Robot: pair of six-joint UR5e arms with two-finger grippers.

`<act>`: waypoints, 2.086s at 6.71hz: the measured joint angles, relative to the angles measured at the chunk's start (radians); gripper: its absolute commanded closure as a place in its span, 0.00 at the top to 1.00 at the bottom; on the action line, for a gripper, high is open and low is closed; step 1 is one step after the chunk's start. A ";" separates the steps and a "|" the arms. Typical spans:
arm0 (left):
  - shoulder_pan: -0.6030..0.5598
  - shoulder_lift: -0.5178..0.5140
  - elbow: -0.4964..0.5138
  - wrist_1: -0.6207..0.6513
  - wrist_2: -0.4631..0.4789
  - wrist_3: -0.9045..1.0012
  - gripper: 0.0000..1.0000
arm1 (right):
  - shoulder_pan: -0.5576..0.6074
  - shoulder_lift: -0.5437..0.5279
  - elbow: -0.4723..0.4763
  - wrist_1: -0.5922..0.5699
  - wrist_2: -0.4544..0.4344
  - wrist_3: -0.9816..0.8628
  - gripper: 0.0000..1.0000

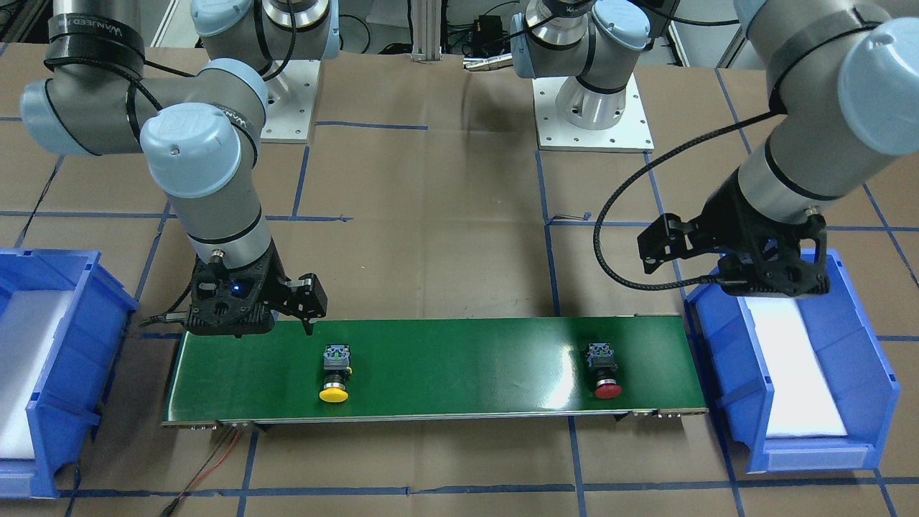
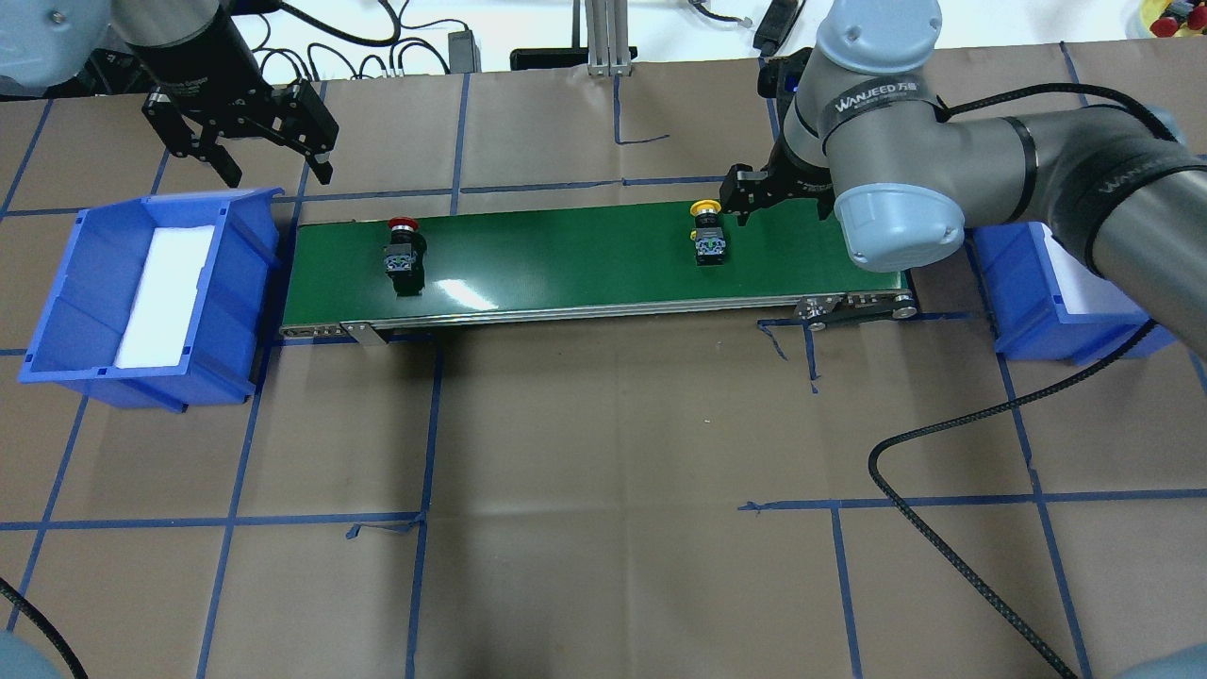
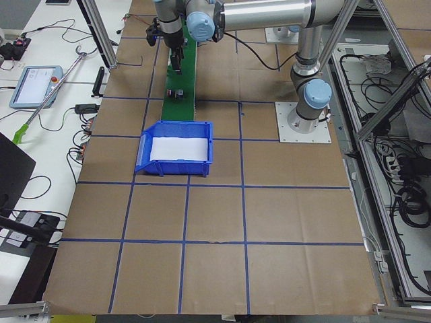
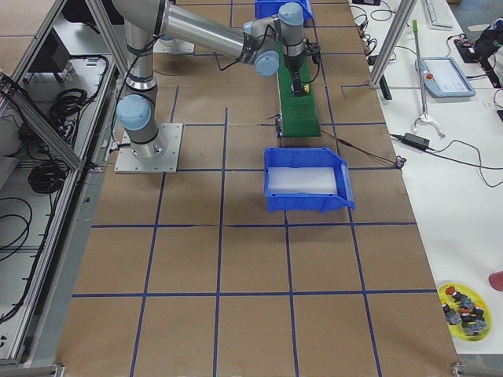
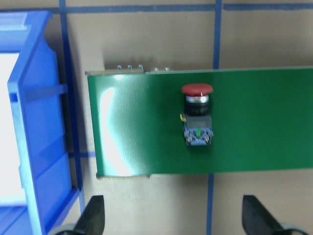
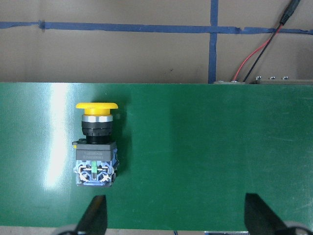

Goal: Transport two buttons from left to right
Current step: 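Lower the right gripper onto the yellow button on the belt and grasp it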

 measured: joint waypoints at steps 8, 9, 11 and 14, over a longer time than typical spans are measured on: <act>-0.065 0.120 -0.136 0.035 0.002 -0.072 1.00 | 0.000 0.095 -0.010 -0.035 0.000 -0.002 1.00; -0.065 0.119 -0.135 0.036 0.002 -0.073 1.00 | 0.000 0.112 -0.012 -0.044 0.000 -0.002 1.00; -0.065 0.118 -0.134 0.036 0.002 -0.073 1.00 | 0.000 0.143 -0.014 -0.078 0.000 -0.001 0.76; -0.065 0.116 -0.134 0.036 0.002 -0.072 1.00 | -0.006 0.150 -0.014 -0.092 -0.004 0.008 0.05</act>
